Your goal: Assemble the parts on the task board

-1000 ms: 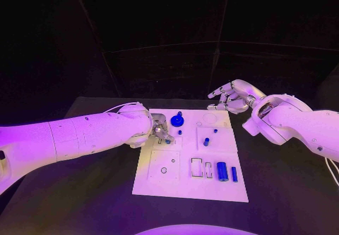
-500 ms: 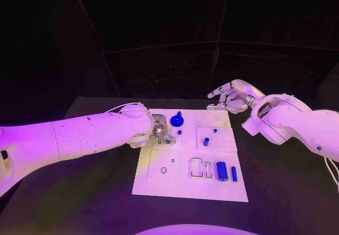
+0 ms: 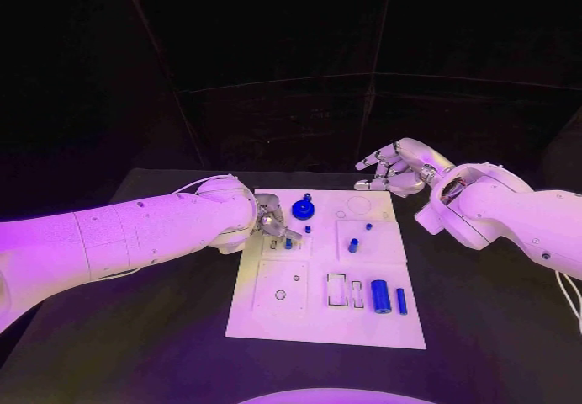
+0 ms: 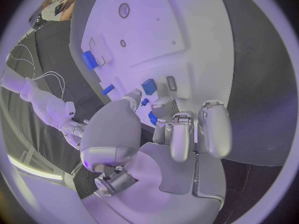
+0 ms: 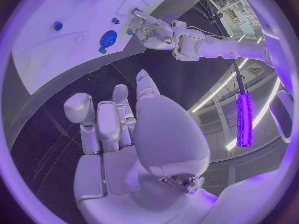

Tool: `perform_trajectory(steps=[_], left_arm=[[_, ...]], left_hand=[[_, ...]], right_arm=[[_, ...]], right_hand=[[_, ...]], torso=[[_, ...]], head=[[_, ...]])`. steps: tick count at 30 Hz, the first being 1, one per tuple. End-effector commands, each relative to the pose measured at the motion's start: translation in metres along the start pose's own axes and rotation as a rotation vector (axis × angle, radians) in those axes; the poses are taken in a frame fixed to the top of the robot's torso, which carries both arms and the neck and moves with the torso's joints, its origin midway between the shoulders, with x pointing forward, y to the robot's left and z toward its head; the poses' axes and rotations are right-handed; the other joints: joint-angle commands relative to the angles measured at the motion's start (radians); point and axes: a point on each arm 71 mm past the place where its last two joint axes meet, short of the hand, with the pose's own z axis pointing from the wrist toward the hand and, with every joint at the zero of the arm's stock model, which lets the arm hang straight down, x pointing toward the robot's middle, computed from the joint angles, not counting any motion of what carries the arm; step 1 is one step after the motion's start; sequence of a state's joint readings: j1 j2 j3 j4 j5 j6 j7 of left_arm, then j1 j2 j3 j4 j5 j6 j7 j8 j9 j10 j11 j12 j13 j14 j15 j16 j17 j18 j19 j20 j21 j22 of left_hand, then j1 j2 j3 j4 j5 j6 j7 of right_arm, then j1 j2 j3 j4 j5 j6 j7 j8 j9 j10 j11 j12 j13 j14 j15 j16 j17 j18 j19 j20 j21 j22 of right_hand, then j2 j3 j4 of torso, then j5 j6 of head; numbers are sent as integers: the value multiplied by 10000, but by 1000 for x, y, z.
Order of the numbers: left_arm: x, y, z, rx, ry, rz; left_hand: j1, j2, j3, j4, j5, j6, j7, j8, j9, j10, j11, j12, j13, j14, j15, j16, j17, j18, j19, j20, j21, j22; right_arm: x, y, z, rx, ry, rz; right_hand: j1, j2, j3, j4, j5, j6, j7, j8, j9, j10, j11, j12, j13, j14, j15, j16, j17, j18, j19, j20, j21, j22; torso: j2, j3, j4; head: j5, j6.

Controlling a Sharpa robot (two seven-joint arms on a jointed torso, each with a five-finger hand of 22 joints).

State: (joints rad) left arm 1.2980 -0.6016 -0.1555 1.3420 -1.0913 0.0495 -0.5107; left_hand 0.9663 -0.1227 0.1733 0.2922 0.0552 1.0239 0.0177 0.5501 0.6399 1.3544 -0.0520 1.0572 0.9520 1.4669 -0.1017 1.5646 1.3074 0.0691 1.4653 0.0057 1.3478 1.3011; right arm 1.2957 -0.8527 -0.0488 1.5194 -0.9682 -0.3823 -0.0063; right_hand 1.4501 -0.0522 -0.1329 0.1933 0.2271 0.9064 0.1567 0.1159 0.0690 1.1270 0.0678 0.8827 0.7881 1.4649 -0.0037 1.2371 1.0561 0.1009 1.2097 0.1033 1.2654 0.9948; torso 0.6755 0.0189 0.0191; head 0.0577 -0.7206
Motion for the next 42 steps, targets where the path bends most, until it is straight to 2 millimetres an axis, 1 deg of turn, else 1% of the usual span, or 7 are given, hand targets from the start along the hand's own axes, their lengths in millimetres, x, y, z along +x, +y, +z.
perform_trajectory(steps=[1, 5, 11, 15, 20, 27, 42], left_arm=[[-10, -4, -4, 156, -320, -642], [-24, -5, -10, 266, -303, -944], [-47, 4, -12, 51, -248, -1149], [-58, 13, -11, -164, -318, -1240], [-67, 21, -8, -339, -467, -1347], [-74, 27, 2, -746, 1, -898], [-75, 35, 24, -1743, 597, -39]], left_hand=[[-136, 15, -252, 1, -60, -64, 0, -89, 10, -131, 10, -171, -163, 1039, -76, 62, 2634, -49, 156, -58, -94, -69], [-51, 47, -672, 1, -63, -285, 77, -207, -23, -338, 73, -483, -510, 1039, -39, 62, 2634, -25, 107, -31, -217, -188], [217, 177, -1212, -8, -75, -626, 233, -500, -180, -540, 201, -755, -816, 1039, 70, 62, 2634, 1, 49, 45, -353, -308], [612, 284, -1393, -47, -70, -684, 284, -593, -251, -688, 248, -954, -1044, 1039, 111, 62, 2634, 35, -10, 89, -495, -447], [1268, 450, -1556, -98, -53, -857, 406, -800, -421, -1211, 359, -1752, -1916, 1015, 206, 7, 2542, 119, -166, 177, -870, -825], [1518, 583, -1666, -68, -51, -835, 436, -868, -528, -1125, 388, -1575, -1740, 1030, 238, 42, 2601, 99, -125, 221, -794, -720], [1314, 911, -2014, -5, -56, -704, 426, -923, -683, -1025, 384, -1406, -1624, 1039, 240, 62, 2634, 80, -68, 238, -708, -601]], right_arm=[[-2, 0, 1, -22, -56, 32], [-2, -1, 1, 14, -79, 35], [-3, -2, 1, 50, -95, 34], [-3, -2, 1, 54, -92, 36], [-3, -2, 1, 54, -90, 37], [-2, -1, 1, 41, -67, 44], [0, 1, 3, -15, -16, 59]], right_hand=[[-102, -23, -7, 35, -39, -33, 7, 60, -7, -94, 6, -49, -9, 4, -52, -46, -13, 198, -19, -21, -63, -8], [-116, -26, -17, 48, -43, -37, 8, 60, -7, -92, 8, -43, -7, 5, -50, -44, -4, 198, -20, -20, -68, -13], [-130, -30, -26, 61, -47, -39, 10, 61, -7, -94, 9, -42, -12, 7, -49, -41, 6, 196, -14, -20, -67, -6], [-130, -30, -26, 61, -47, -39, 10, 61, -7, -94, 9, -42, -12, 7, -49, -41, 6, 196, -14, -20, -67, -6], [-133, -30, -28, 66, -47, -39, 9, 62, -7, -93, 9, -40, -12, 7, -49, -43, 4, 197, -16, -19, -71, -11], [-132, -28, -28, 68, -45, -39, 9, 63, -7, -89, 9, -34, -8, 8, -49, -40, 10, 196, -11, -19, -69, -5], [-105, -10, -20, 74, 8, -41, 6, 69, -6, -85, 5, -24, -14, 15, -51, -37, 28, 195, -1, -18, -73, -2]], torso=[[5, 3, -5], [-2, 3, -4], [-5, 28, 9], [2, 15, 6], [-1, 13, 0], [8, 11, -15], [17, -2, -19]], head=[[-1, 32], [5, 91], [-5, 133], [-35, 169], [-48, 206], [-28, 204], [11, 145]])
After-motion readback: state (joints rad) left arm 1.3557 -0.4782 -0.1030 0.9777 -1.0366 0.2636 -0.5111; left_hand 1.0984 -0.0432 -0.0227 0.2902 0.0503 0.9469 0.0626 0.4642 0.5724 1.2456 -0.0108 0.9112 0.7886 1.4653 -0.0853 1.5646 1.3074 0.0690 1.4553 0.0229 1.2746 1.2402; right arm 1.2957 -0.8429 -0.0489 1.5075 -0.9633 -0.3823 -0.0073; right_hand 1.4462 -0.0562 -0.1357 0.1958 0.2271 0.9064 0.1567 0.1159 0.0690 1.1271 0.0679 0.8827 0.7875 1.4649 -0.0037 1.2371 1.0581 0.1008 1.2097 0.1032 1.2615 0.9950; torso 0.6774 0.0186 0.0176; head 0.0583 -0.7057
